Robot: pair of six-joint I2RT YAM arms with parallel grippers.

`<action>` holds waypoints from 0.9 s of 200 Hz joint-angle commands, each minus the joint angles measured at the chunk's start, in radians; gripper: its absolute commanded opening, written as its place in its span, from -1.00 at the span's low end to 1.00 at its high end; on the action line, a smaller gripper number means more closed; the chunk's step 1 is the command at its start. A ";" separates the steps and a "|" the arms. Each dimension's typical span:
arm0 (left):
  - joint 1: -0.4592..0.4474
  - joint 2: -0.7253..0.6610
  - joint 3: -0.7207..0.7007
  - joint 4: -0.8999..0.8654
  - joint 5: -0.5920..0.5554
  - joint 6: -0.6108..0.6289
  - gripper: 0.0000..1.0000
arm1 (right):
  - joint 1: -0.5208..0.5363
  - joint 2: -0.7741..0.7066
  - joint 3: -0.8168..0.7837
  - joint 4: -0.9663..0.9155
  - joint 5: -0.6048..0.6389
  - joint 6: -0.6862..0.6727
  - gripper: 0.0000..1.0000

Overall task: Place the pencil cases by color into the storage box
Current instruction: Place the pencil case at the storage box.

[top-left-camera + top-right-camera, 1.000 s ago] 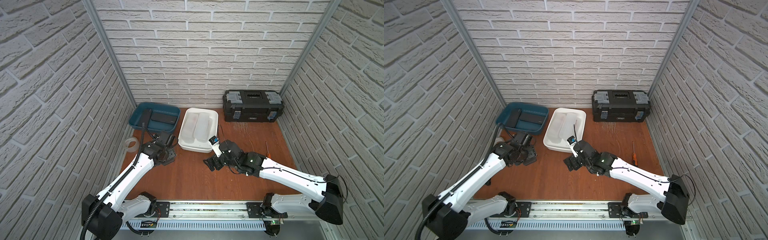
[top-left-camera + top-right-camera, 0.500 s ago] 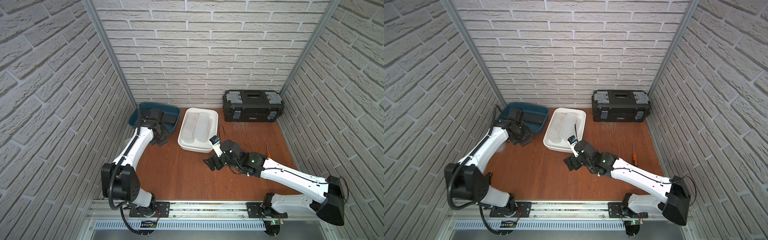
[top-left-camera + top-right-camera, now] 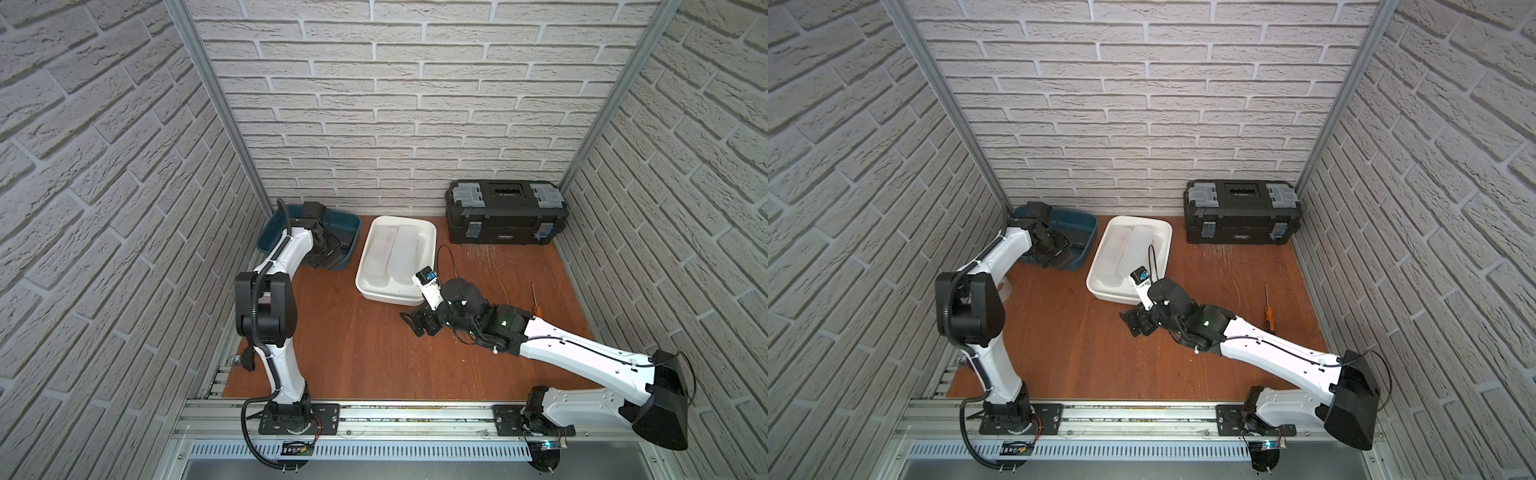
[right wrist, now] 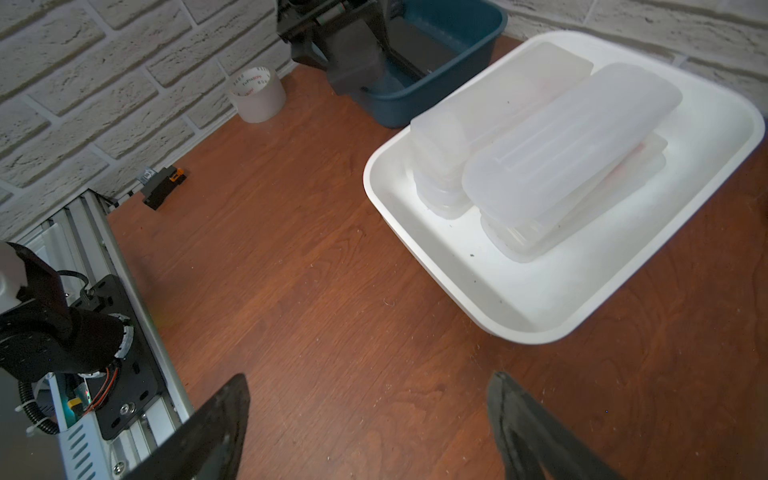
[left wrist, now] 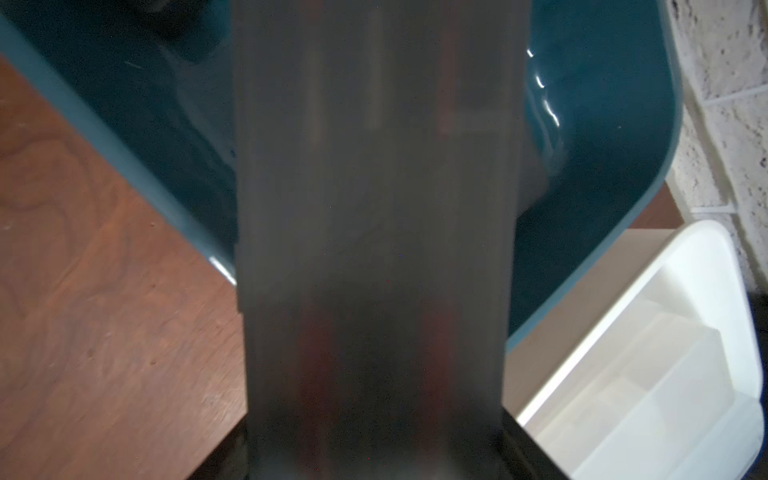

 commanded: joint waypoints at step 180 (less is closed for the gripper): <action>-0.017 0.261 0.206 -0.049 -0.159 -0.423 0.30 | 0.024 -0.023 -0.096 0.271 0.077 -0.140 0.79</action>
